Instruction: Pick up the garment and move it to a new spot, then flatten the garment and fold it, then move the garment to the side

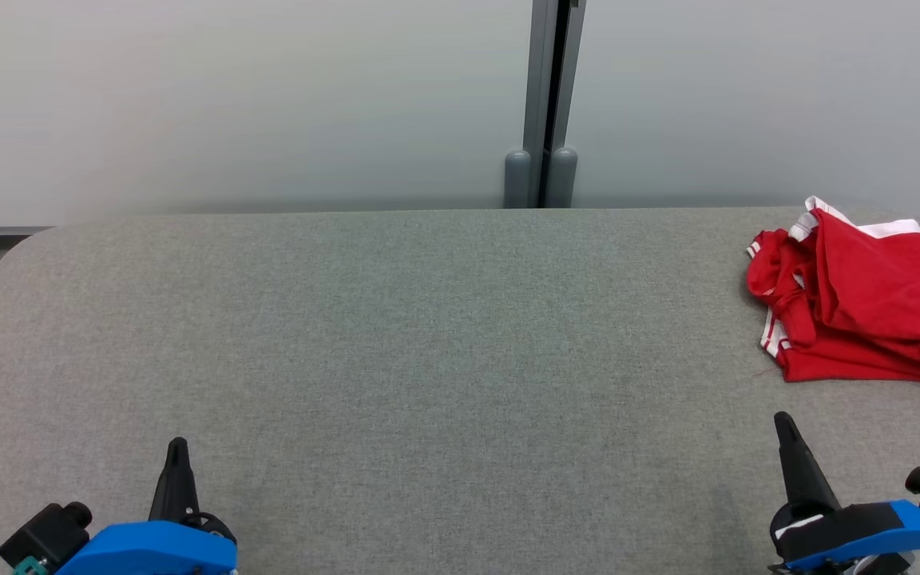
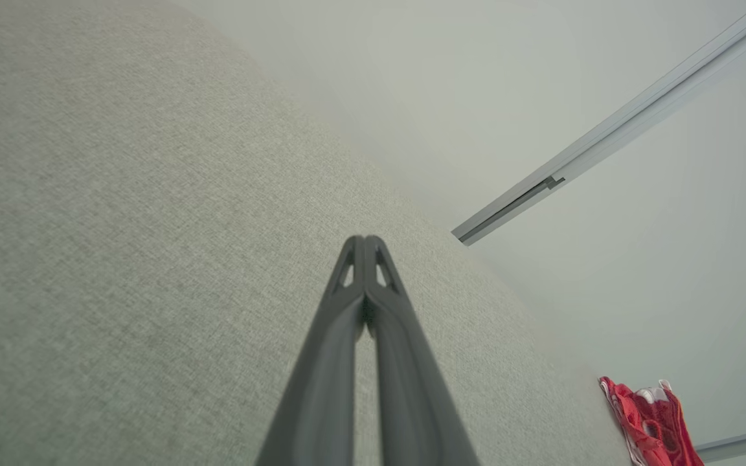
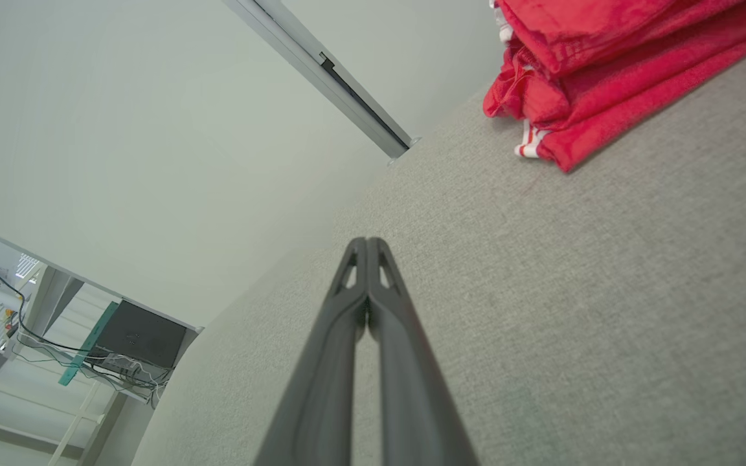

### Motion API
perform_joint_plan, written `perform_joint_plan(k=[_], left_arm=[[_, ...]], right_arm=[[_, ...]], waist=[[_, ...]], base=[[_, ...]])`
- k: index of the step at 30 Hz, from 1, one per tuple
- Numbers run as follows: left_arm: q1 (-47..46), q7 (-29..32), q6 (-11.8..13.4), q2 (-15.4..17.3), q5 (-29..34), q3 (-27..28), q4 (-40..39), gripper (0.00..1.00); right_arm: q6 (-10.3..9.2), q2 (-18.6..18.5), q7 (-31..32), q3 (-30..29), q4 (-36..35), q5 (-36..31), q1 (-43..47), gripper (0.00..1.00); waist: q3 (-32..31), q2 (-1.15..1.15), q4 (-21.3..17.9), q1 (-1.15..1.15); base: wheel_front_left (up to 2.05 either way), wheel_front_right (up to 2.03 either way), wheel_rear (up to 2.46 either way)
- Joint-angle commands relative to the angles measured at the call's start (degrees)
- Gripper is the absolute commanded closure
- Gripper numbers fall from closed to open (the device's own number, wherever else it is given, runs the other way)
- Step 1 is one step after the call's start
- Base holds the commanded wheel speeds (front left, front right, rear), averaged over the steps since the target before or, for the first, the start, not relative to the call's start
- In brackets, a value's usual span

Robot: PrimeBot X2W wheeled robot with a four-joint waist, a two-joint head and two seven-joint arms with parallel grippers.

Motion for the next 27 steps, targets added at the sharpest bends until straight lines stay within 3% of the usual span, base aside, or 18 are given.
perform_joint_plan(k=[1,27], left_arm=[[-2.0,0.5,-0.3,0.1,-1.9,0.6,-1.0,1.0],[-3.7,5.0,-2.0,-0.5,-19.5,2.5,-2.0,1.0]], right_arm=[[0.01,-0.3,0.2,-0.3,-0.5,2.0,-1.9,1.0],[0.02,-0.3,3.2,-1.2,0.0,19.1,-3.3,1.0]], waist=[[0.0,0.0,0.0,0.0],[-0.1,0.0,-0.5,0.0]], base=[[0.0,0.0,0.0],[0.0,0.0,0.0]])
